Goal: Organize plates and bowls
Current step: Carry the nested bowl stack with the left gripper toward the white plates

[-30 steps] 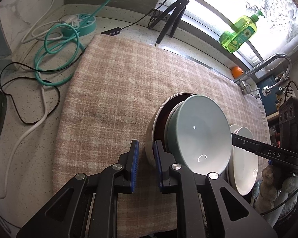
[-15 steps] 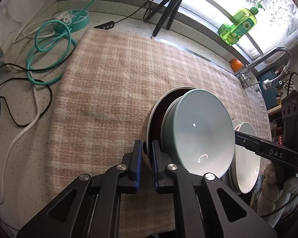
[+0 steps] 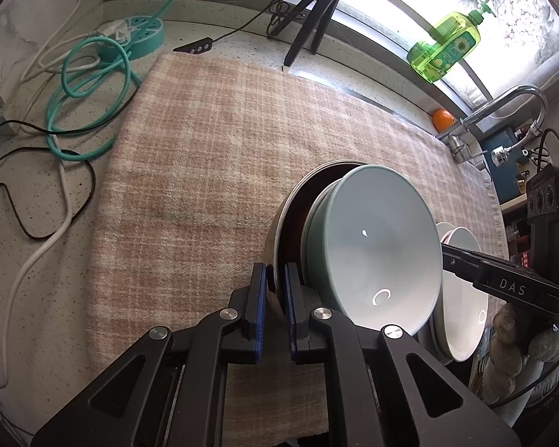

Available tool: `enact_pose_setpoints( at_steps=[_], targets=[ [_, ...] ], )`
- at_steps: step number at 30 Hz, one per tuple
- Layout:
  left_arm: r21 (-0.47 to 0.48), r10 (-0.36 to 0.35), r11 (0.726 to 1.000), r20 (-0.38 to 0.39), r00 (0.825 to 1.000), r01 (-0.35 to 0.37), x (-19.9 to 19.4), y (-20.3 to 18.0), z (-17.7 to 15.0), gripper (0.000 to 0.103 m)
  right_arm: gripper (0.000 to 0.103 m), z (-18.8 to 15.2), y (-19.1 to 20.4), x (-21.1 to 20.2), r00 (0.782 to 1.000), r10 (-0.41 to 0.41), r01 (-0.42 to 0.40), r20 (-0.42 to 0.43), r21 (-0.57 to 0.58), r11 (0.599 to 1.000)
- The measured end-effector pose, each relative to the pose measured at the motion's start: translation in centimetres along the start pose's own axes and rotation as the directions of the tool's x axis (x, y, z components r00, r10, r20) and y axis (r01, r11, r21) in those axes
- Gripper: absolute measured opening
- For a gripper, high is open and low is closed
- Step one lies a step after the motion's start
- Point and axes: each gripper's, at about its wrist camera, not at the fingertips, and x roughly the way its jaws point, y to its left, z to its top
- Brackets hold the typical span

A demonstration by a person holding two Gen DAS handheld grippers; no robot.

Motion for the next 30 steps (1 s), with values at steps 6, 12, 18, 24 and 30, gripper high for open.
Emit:
enact_pose_setpoints(
  at_steps=[6,12,18,24,30],
  targets=[
    [-0.002,0.004,1.000,0.007,1.000,-0.004,-0.01,-0.18,-0.02,0.008,0.008,0.04,0.32,0.05,1.000,-0.022,0.022,0.004,-0.012,1.000],
    [-0.023,-0.003,1.000,0.020,1.000,0.004,-0.06,-0.03,-0.07,0.008,0.008,0.07,0.31,0.04,1.000,-0.013,0.013,0.001,-0.002,1.000],
    [-0.014,-0.007,1.000,0.021,1.000,0.007,-0.11,-0.10,0.05,0.008,0.008,0.11,0.19,-0.04,1.000,-0.024,0.024,0.001,0.010,1.000],
    [-0.016,-0.013,1.000,0.026,1.000,0.014,0.05,-0.23,0.21,0.008,0.008,0.17,-0.07,-0.20,1.000,-0.027,0.027,0.003,0.023,0.999],
    [-0.050,0.003,0.999,0.040,0.999,-0.001,-0.12,-0.63,-0.14,0.008,0.008,0.24,-0.12,-0.91,1.000,-0.016,0.016,0.011,0.003,1.000]
  ],
)
